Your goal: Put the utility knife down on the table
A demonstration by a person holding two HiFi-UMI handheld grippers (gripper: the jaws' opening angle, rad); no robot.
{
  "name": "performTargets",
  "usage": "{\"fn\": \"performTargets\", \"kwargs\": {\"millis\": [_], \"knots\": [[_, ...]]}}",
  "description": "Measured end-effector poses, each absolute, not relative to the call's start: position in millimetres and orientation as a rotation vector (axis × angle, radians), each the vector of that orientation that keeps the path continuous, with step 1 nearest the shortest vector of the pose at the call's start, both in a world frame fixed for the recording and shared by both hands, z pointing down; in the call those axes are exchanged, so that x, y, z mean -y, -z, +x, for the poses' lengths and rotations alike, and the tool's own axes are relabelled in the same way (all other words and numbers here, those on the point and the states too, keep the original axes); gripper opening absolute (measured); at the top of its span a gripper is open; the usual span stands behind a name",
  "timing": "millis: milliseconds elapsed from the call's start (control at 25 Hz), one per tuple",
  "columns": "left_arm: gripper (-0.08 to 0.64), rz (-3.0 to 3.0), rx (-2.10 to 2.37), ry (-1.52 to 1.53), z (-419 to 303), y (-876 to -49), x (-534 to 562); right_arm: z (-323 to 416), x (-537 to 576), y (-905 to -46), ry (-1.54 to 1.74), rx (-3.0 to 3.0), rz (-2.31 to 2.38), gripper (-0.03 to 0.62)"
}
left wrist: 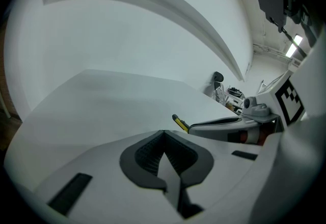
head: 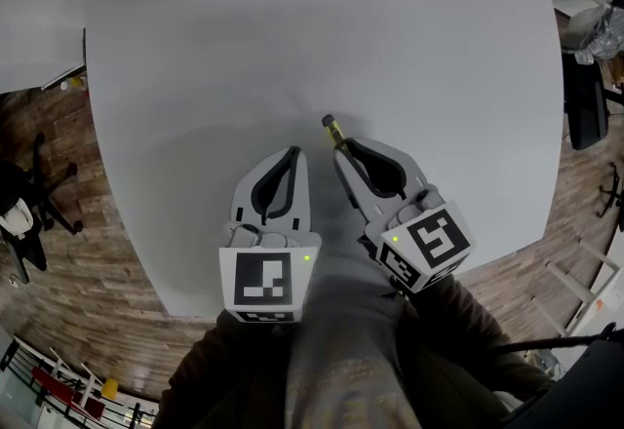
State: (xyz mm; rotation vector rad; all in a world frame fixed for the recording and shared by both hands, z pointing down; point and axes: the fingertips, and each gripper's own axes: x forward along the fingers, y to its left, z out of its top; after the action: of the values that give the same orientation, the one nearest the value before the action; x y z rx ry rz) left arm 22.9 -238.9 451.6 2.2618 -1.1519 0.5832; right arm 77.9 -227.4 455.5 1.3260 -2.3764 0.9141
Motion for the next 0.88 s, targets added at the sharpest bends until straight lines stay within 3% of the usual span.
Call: {"fn": "performTargets", "kwargs": {"millis": [880], "knots": [[0.002,2.238,1.147,-0.587,24,-462,238,81,224,-469,-0.946,2.348,1.316,0.052]]}}
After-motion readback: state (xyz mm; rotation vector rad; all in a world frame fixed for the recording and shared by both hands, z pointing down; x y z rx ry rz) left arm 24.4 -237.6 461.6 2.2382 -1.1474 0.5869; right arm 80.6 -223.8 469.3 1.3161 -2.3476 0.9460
